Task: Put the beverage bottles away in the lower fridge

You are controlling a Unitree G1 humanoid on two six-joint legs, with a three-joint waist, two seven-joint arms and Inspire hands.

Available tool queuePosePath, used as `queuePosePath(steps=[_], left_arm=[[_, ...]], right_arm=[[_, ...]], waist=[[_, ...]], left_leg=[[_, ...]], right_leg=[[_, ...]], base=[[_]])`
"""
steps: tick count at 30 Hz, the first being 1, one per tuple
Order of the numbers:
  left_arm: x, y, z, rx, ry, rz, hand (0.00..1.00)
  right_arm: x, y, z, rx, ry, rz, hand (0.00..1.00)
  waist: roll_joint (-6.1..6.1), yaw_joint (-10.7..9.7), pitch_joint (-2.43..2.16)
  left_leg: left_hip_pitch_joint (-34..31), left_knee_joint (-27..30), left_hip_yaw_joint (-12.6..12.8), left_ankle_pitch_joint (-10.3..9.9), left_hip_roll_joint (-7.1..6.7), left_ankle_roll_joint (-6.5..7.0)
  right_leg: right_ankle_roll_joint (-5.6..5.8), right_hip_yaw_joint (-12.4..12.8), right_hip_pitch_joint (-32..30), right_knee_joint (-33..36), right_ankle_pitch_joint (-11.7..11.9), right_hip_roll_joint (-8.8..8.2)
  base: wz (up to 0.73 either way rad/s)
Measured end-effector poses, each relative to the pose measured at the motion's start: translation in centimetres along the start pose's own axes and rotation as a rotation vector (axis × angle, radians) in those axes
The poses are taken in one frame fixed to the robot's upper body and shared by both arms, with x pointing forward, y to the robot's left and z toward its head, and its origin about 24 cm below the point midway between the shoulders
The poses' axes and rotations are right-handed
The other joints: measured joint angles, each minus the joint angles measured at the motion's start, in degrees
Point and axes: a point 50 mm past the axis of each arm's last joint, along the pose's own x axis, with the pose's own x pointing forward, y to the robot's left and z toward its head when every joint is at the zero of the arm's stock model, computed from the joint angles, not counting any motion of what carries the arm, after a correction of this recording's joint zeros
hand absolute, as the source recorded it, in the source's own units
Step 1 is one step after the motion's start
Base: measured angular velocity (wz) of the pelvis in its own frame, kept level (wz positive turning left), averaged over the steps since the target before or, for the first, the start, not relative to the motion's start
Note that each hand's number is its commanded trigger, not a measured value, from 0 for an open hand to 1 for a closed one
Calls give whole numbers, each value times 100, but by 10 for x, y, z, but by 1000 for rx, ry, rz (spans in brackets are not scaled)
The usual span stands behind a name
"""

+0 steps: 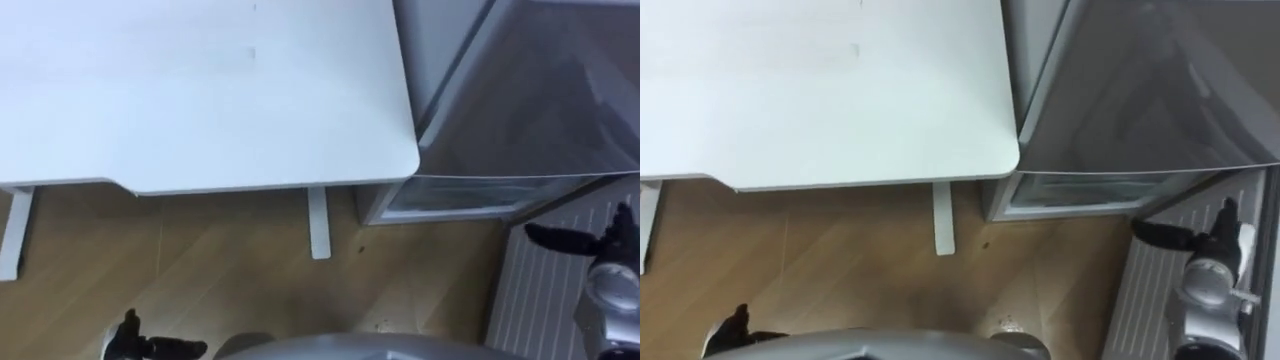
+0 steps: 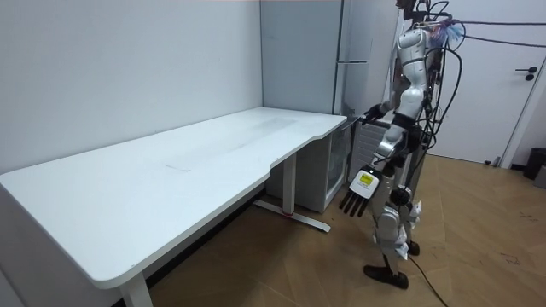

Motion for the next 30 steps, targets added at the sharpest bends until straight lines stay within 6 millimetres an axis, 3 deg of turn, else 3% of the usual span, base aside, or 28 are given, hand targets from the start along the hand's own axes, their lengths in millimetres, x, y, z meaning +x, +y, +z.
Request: queuePosePath(steps=[5,10,11,12,13,14,15,16,18,25,30], left_arm=[[-2,0,-3,4,8,1,0],[-4,3,-9,29,31,5,0],[-4,3,-4,24,15,8,0],[-4,7,-1,18,1,20,0],[-6,16,-9,-13,24,54,0],[-6,17,-13,-38,49,67,0],[-6,17,-13,-36,49,66,0],[-6,16,-13,-35,49,54,0],[-6,15,-12,-36,49,47,0],[-7,19,-19,-29,87,58,0],[-9,19,-29,-39,126,57,0]], right_arm=[[2,-15,20,19,-88,-115,0],[0,-31,17,40,-80,-212,0],[0,-32,15,68,-63,-225,0],[0,-31,12,83,-47,-223,0],[1,-24,14,112,-40,-208,0],[2,-29,10,111,-25,-225,0],[1,-35,5,112,-5,-244,0],[1,-43,-4,124,33,-281,0],[1,-49,-11,147,72,-310,0],[0,-60,-44,257,251,-357,0],[-3,-76,-66,350,386,-414,0]], waist=[[-22,-45,-14],[-36,-91,-1],[16,-59,68],[83,-24,69],[5,-28,58],[-8,-229,27],[-20,-328,29],[-41,-407,43],[-43,-437,42],[-191,-370,-41],[-152,-400,-26]], left_leg=[[325,-389,-26,150,-5,13],[551,-529,-448,230,15,49],[637,-624,-901,281,186,91],[629,-614,-1175,282,276,89],[537,-546,-1357,267,357,64],[456,-482,-1297,216,399,-145],[437,-476,-1149,219,397,-155],[435,-491,-788,228,399,-162],[392,-568,-360,236,380,-168],[443,-559,-386,247,192,-132],[445,-521,-373,259,199,-68]], right_leg=[[0,41,-5,169,0,4],[-3,6,-72,606,-2,20],[-106,67,-528,1245,-160,115],[-232,320,-729,1104,-207,315],[-371,593,-1060,343,136,570],[-493,363,-1040,331,616,595],[-494,260,-976,305,616,576],[-494,262,-895,281,615,569],[-484,346,-870,278,610,569],[-324,297,-682,70,602,478],[-312,295,-662,107,591,481]], base=[[-13],[-13],[-32],[-72],[-30],[6],[64],[39],[25],[13],[3]])
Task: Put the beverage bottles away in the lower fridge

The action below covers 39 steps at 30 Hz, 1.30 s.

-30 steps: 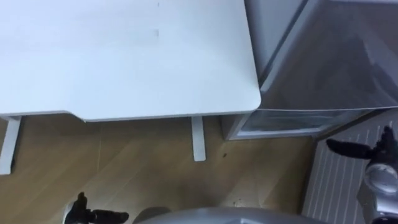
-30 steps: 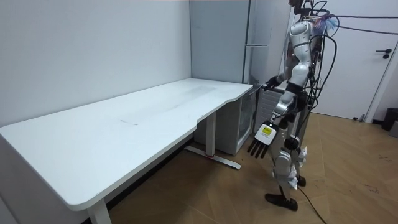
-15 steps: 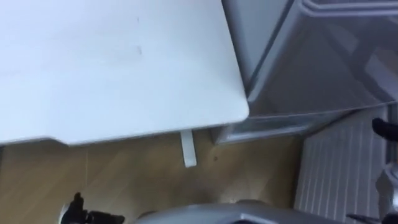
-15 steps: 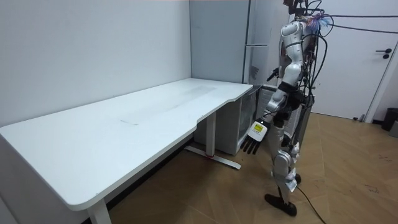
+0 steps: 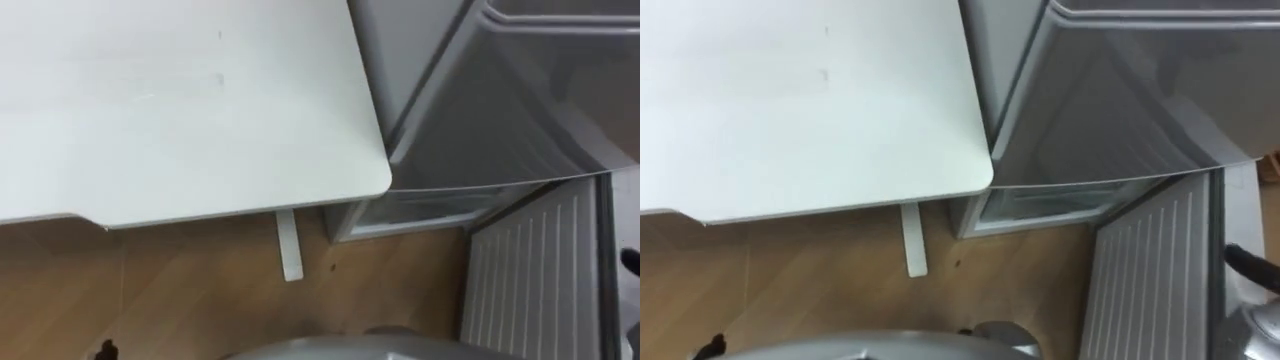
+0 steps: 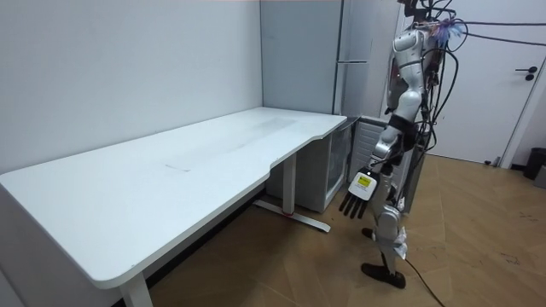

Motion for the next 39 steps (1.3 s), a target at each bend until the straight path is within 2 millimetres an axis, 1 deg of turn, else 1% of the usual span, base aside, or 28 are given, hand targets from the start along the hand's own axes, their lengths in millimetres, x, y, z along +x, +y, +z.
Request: queuePosePath(steps=[1,3,5,6,10,12,15,19,23,27,29,31,32,33,34,35,36,37,38,39], left_arm=[[0,0,-2,0,8,-2,0],[0,0,-5,-2,21,-3,0],[0,1,-5,-9,23,-1,0],[0,2,-6,-17,26,-2,0],[0,4,-7,-33,32,0,0],[0,5,-7,-33,40,-1,0],[0,5,-7,-33,38,0,0],[0,5,-7,-33,39,0,0],[0,5,-4,-30,28,-1,0],[1,3,1,-27,12,-8,0],[2,0,5,-15,4,-19,0],[3,-6,10,13,-7,-46,0],[4,-9,15,18,-20,-62,0],[4,-10,17,24,-24,-68,0],[5,-14,21,45,-32,-81,0],[6,-21,29,73,-46,-99,0],[7,-26,35,86,-61,-110,0],[6,-32,39,115,-72,-126,0],[6,-38,42,150,-81,-142,0],[6,-41,46,161,-94,-150,0]], right_arm=[[3,-6,-3,18,29,-22,0],[6,-10,-4,40,59,-47,0],[8,-14,-6,58,86,-59,0],[8,-15,-9,74,103,-64,0],[8,-20,-20,107,178,-83,0],[8,-23,-24,107,198,-91,0],[7,-29,-30,101,227,-102,0],[6,-40,-42,82,262,-105,0],[5,-43,-51,68,286,-85,0],[2,-42,-57,30,294,-30,0],[1,-37,-59,-8,293,7,0],[-4,-27,-64,-107,272,78,0],[-7,-20,-67,-166,257,122,0],[-9,-15,-67,-190,249,149,0],[-16,-3,-72,-233,237,215,0],[-24,10,-72,-302,194,291,0],[-29,17,-73,-332,173,334,0],[-40,34,-74,-352,139,414,0],[-53,49,-72,-357,98,502,0],[-62,57,-72,-351,85,546,0]], waist=[[-2,5,24],[34,1,39],[41,1,34],[47,1,37],[26,-6,26],[16,-10,19],[-7,-17,13],[7,-27,36],[19,-27,41],[30,12,21],[32,41,26],[38,150,30],[41,211,31],[41,226,32],[59,284,42],[80,397,52],[106,465,59],[136,551,63],[141,573,61],[147,601,59]], left_leg=[[1,31,3,1,1,2],[8,43,35,-13,-1,17],[10,53,45,-14,-1,17],[10,62,46,-11,1,11],[-5,72,46,-3,6,-1],[-5,71,47,-2,2,1],[-6,67,45,-5,0,4],[49,65,42,-5,0,7],[84,52,35,-5,-7,7],[89,53,49,-5,-6,7],[82,55,70,-5,-5,7],[82,56,200,-6,9,6],[85,35,204,-6,23,6],[89,24,209,-7,28,6],[88,21,219,-7,35,5],[78,16,281,-12,50,-2],[78,-3,327,-23,68,-10],[61,-40,369,-41,103,-8],[1,-34,373,-44,116,-13],[-13,-27,389,-45,121,-14]], right_leg=[[1,23,3,17,-9,0],[31,30,-39,113,-70,-9],[45,46,-75,196,-97,-9],[40,47,-85,222,-100,-8],[17,45,-119,274,-107,-6],[-20,48,-119,275,-85,-9],[-25,50,-97,274,-89,-12],[-21,51,-2,174,-80,-9],[-7,26,84,75,-81,-17],[-5,-12,113,25,-82,-15],[-4,-2,101,-8,-81,-12],[-7,58,78,-17,-70,8],[-10,82,73,-22,-42,28],[-12,89,70,-23,-28,36],[-16,110,61,-30,-8,51],[-23,150,38,-60,34,75],[-27,182,25,-95,70,102],[-49,215,-14,-152,145,148],[-64,218,-52,-165,186,161],[-72,221,-72,-169,202,164]], base=[[0],[-6],[-5],[0],[0],[0],[0],[1],[3],[0],[-4],[-16],[-14],[-9],[-16],[-21],[-32],[-24],[-22],[-19]])
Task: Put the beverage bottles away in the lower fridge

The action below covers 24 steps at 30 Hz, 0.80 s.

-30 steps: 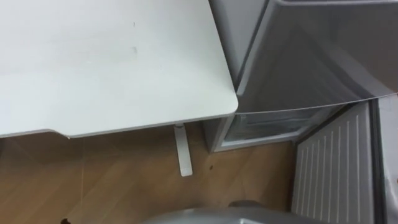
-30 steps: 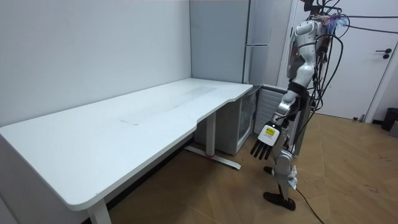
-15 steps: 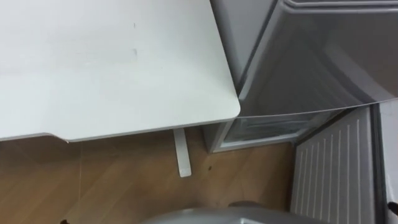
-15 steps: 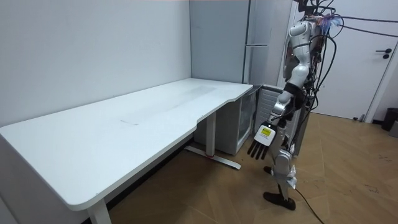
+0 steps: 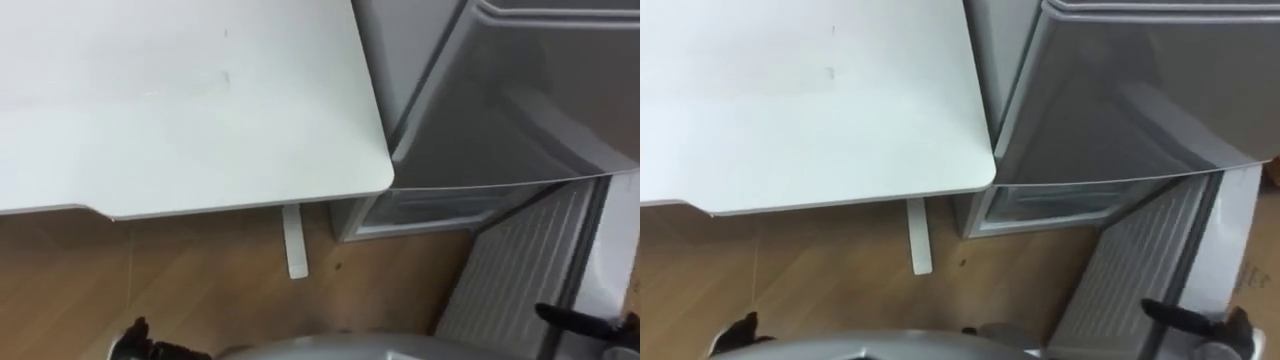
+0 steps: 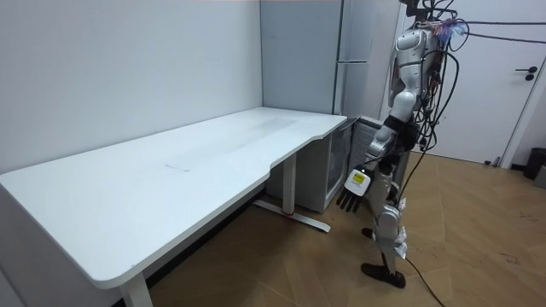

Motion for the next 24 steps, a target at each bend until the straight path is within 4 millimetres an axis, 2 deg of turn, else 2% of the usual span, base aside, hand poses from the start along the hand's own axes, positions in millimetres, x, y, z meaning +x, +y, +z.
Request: queuePosePath(steps=[3,5,6,7,10,16,24], left_arm=[[1,-7,8,28,-19,-18,0],[1,-11,10,48,-27,-27,0],[1,-14,11,50,-28,-32,0],[1,-15,12,51,-30,-33,0],[1,-18,11,42,-26,-37,0],[1,-19,12,12,-27,-49,0],[-1,-20,5,1,-15,-49,0]], right_arm=[[-12,43,20,108,-85,167,0],[-21,65,27,61,-127,326,0],[-31,84,35,16,-164,468,0],[-40,102,35,24,-149,539,0],[-49,118,27,-18,-118,678,0],[-49,122,29,-63,-93,757,0],[-49,119,29,-169,-115,820,0]], waist=[[125,170,2],[216,198,-1],[256,214,-3],[267,224,0],[275,225,21],[238,223,26],[266,222,34]], left_leg=[[-22,6,73,-3,24,-7],[-27,7,56,-1,26,-9],[-44,9,31,3,26,-13],[-70,13,-12,12,23,-20],[-104,70,-53,18,3,-13],[-107,82,-60,23,-35,-3],[-103,83,-126,22,-33,-3]], right_leg=[[-21,49,-42,-46,77,32],[-22,40,-39,-41,77,34],[-23,25,-41,-40,75,32],[-24,0,-43,-46,74,29],[-18,-21,-55,-43,67,6],[13,-24,-38,-38,52,-31],[21,-61,13,-64,41,-28]], base=[[-14],[4],[13],[16],[8],[1],[4]])
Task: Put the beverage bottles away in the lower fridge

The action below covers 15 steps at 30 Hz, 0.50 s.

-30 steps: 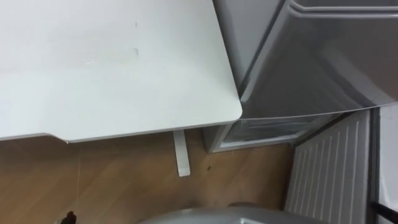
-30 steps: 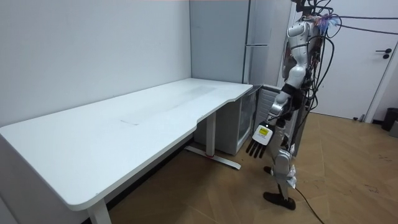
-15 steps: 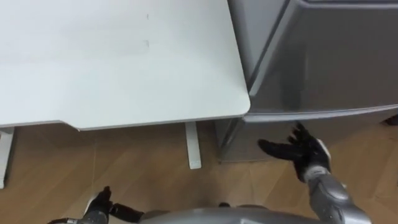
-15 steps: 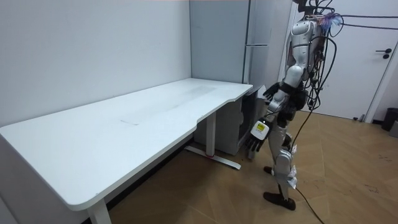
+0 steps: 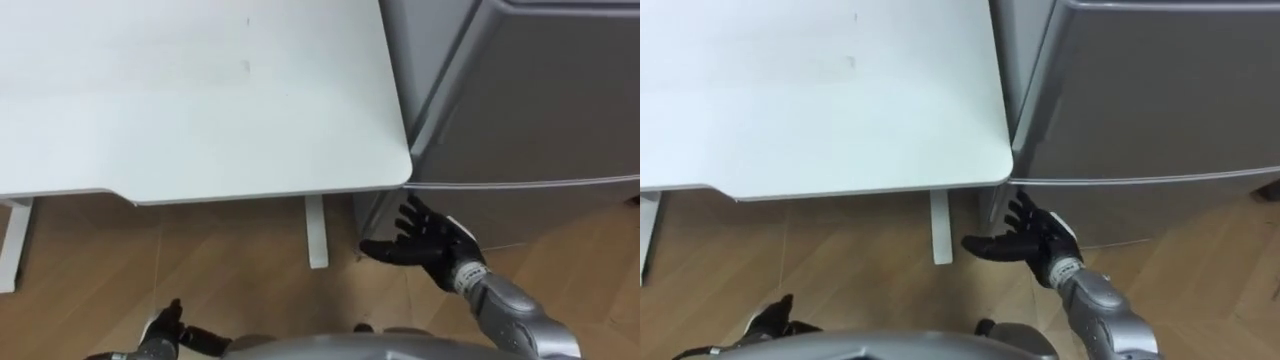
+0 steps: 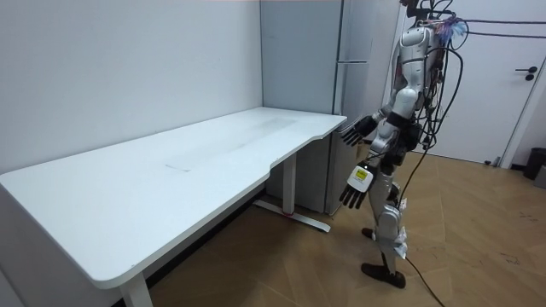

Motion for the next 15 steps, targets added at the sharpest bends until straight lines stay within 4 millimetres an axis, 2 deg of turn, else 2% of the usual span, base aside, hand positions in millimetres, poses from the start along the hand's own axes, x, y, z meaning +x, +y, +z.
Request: queuePosePath(steps=[3,6,10,13,15], left_arm=[[0,1,3,-20,-12,3,0],[-1,1,4,-35,-16,5,0],[-1,2,0,-61,-7,22,0],[-2,3,-7,-79,15,30,0],[-2,3,-12,-86,30,33,0]], right_arm=[[4,-4,-5,-24,29,17,0],[7,-14,-20,-22,109,-13,0],[0,-34,-56,-45,274,-102,0],[-13,-49,-83,-23,390,-201,0],[-21,-55,-94,-12,442,-248,0]], waist=[[-23,-21,-10],[-67,-23,-37],[-142,-26,-83],[-154,-11,-86],[-161,-23,-82]], left_leg=[[-5,-7,-48,-1,1,0],[8,4,-153,0,1,0],[12,9,-305,0,-11,0],[12,13,-318,0,-16,0],[12,16,-318,0,-19,0]], right_leg=[[-4,-49,10,0,-9,-7],[-2,-149,123,-86,-13,-18],[8,-289,227,-178,-31,-37],[13,-311,254,-189,-54,-48],[16,-317,260,-189,-70,-55]], base=[[8],[21],[19],[6],[2]])
